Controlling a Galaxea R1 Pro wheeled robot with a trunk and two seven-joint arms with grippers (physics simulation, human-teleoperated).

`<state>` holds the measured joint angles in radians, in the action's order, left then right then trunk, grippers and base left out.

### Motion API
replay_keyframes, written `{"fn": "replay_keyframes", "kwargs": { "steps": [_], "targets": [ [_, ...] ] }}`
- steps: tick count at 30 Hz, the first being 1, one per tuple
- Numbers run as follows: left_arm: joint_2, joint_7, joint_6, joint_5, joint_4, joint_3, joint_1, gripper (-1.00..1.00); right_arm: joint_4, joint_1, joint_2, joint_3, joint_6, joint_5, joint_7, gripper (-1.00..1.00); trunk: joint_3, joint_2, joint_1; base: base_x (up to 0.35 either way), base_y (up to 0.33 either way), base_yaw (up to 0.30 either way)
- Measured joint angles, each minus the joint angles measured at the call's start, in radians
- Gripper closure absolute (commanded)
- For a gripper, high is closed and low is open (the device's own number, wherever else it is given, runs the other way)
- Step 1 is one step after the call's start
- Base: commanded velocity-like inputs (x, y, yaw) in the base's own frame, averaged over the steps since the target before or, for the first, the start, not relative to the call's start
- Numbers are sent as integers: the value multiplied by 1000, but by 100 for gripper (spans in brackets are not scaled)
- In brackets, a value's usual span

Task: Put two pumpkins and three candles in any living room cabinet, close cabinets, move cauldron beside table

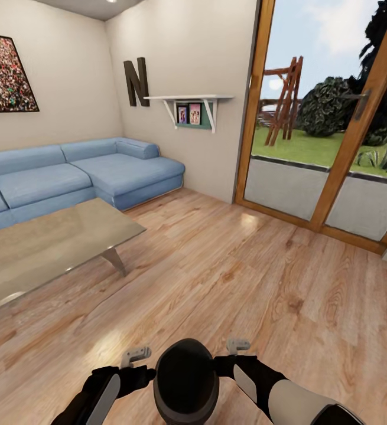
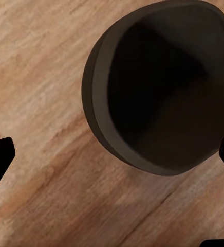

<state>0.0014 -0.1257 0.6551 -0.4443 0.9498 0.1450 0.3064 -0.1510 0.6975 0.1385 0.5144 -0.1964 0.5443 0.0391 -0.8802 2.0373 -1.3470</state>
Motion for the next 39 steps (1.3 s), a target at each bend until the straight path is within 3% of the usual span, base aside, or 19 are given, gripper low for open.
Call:
{"fn": "replay_keyframes", "kwargs": {
  "steps": [39],
  "targets": [
    [-7,1,-2,-5,0,1,0,-100,1,0,0,1,24,-4,-3,-100,-122,273,-150,0,0,0]
  ]
}}
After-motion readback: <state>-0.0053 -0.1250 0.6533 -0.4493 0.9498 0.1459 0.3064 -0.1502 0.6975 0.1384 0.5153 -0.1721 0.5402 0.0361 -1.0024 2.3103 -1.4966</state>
